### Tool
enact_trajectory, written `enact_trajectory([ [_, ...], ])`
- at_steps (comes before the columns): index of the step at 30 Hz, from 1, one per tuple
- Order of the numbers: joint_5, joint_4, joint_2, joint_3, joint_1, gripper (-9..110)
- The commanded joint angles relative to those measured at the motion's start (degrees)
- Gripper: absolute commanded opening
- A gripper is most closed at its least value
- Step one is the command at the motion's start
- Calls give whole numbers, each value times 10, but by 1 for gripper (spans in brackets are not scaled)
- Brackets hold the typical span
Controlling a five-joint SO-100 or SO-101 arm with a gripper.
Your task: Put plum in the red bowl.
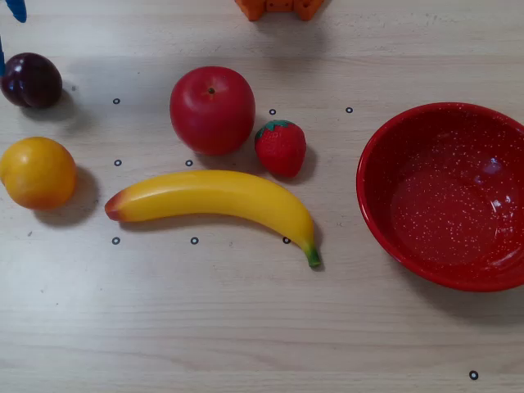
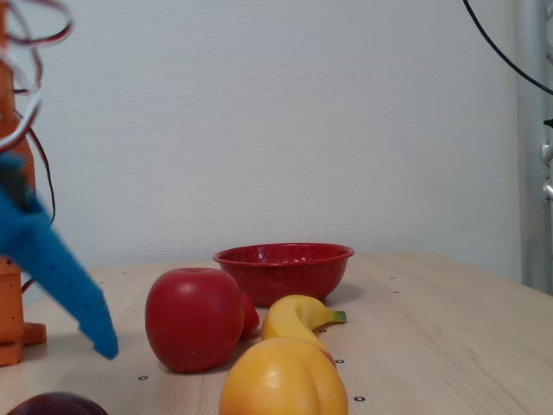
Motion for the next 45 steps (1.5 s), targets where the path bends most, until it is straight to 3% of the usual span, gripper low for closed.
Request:
enact_trajectory([
  [1,34,0,25,-56,-18,45],
  [14,26,-44,-41,-68,-6,63],
  [45,-4,-62,-100,-74,64,65],
])
